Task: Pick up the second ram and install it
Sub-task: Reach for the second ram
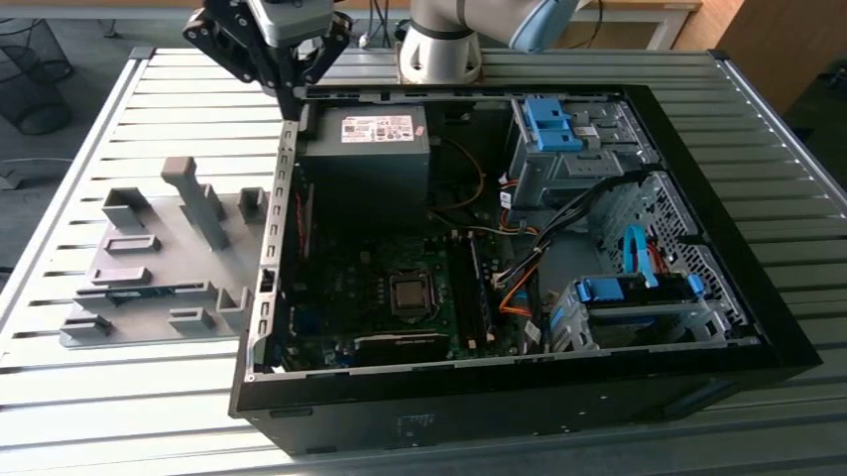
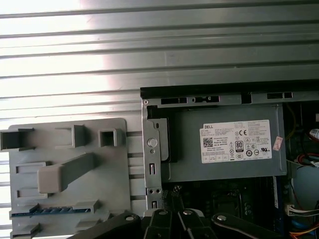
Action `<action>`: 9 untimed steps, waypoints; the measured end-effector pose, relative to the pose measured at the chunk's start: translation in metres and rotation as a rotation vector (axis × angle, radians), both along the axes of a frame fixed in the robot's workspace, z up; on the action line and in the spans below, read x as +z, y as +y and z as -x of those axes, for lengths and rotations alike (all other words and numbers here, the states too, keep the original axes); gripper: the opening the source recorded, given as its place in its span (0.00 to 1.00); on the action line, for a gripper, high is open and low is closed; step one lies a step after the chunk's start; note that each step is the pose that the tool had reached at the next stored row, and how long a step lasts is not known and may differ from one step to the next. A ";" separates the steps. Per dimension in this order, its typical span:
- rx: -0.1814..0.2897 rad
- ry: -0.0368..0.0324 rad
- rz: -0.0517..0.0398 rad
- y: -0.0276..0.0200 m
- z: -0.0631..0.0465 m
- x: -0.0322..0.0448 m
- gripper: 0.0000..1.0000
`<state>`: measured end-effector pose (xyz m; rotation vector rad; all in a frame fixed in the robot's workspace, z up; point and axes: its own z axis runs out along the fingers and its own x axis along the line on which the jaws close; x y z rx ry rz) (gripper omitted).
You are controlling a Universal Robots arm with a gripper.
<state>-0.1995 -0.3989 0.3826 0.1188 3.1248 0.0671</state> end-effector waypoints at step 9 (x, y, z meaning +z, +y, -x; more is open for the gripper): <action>0.000 0.0005 0.0000 0.0000 0.003 -0.0006 0.10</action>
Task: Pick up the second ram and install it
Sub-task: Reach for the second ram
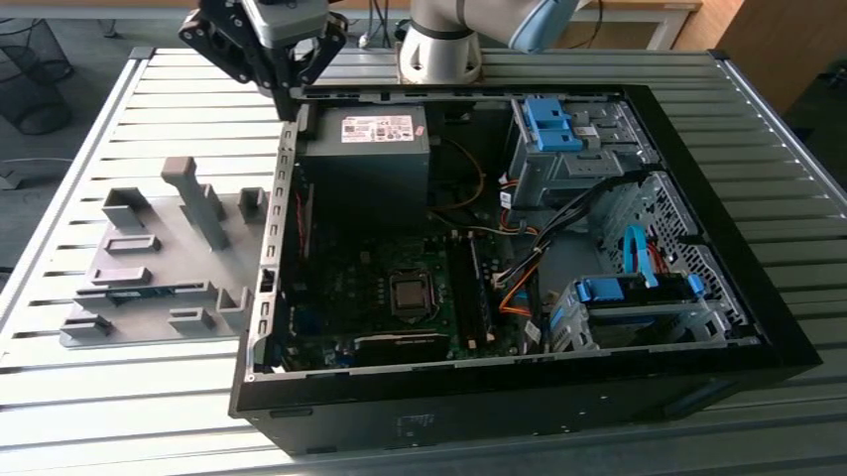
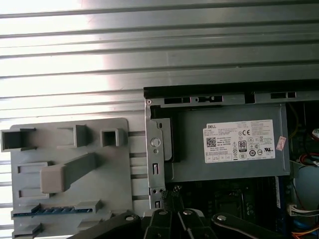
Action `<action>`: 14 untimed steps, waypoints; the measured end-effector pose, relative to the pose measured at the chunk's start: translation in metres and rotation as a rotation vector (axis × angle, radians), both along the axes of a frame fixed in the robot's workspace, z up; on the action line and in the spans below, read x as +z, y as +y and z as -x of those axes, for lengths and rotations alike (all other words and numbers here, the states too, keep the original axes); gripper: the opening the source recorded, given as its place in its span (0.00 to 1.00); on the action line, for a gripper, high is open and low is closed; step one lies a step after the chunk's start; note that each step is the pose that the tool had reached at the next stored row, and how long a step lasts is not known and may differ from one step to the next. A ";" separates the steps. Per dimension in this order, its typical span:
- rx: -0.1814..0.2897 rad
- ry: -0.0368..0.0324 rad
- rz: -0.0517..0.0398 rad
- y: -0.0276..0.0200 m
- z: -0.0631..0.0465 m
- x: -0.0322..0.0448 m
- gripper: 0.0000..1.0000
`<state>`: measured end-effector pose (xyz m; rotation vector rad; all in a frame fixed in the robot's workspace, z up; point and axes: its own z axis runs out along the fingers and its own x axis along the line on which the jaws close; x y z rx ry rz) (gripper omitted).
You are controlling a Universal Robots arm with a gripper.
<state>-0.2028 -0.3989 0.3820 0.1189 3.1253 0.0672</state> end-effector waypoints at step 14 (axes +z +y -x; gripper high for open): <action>0.000 0.0006 0.0000 0.0000 0.005 -0.0008 0.10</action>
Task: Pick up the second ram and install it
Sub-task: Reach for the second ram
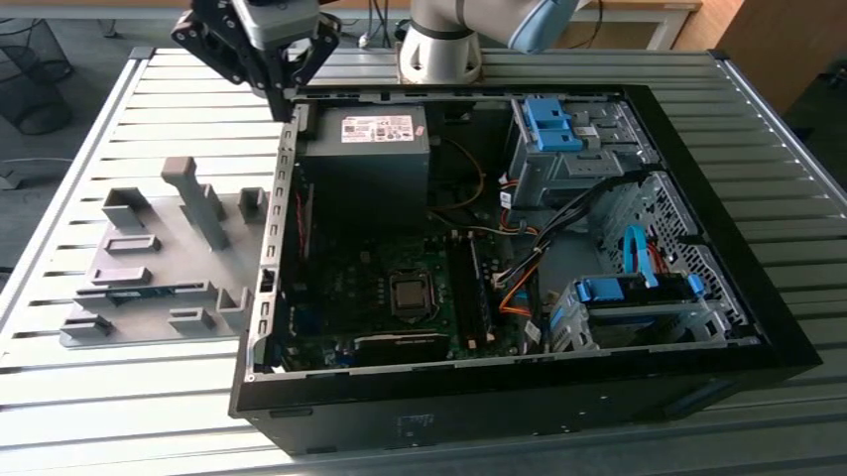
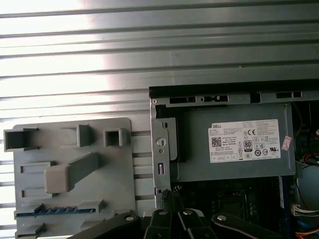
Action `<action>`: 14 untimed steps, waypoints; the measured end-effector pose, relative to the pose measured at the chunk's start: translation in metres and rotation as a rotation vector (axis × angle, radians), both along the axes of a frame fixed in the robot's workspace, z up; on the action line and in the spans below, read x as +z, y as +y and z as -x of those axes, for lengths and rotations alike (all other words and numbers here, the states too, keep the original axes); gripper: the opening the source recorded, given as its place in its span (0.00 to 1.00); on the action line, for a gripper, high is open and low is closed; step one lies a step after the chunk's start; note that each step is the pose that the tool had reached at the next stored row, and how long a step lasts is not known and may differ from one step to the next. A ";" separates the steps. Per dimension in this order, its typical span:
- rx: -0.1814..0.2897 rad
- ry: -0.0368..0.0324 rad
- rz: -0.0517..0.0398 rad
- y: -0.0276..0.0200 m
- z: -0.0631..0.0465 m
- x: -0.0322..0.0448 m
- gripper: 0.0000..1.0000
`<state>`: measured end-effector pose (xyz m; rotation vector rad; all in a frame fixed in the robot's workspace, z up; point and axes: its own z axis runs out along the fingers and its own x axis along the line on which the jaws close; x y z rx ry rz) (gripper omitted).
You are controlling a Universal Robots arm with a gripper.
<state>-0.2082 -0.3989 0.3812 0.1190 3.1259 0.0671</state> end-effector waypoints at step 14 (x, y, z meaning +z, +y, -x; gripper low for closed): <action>0.000 0.0006 0.0000 0.0000 0.005 -0.0007 0.10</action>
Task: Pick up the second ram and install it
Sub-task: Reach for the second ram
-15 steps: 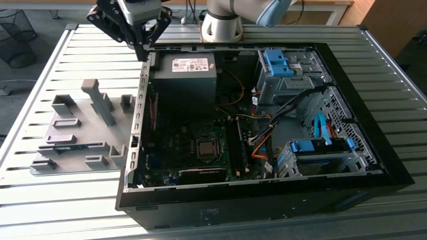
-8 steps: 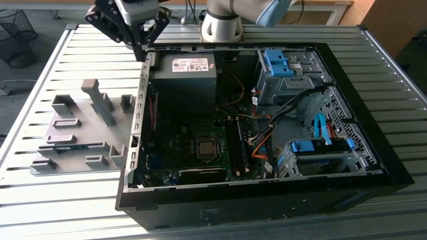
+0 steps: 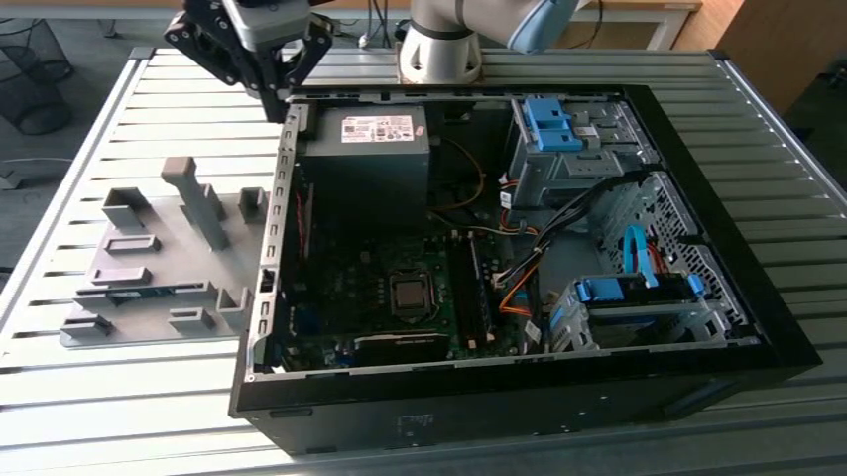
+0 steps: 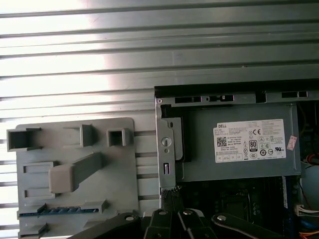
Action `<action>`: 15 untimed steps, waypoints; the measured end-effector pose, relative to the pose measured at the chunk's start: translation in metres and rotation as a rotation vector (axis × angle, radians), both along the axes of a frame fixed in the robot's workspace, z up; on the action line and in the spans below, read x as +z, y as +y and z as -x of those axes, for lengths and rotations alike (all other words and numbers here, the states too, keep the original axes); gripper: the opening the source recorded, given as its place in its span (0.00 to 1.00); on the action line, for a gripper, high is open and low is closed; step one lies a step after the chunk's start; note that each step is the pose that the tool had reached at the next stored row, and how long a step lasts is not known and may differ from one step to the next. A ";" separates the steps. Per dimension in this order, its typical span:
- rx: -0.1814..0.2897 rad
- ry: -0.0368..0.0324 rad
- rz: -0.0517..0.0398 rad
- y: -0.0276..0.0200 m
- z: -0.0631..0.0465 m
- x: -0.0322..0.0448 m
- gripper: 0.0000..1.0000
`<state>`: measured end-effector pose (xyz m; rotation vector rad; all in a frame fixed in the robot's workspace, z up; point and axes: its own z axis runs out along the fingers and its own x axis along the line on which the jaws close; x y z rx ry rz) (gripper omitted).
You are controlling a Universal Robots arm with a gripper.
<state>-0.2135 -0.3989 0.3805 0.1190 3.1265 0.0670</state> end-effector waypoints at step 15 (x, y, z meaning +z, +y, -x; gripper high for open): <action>0.000 0.0014 -0.0001 0.0000 0.005 -0.0011 0.10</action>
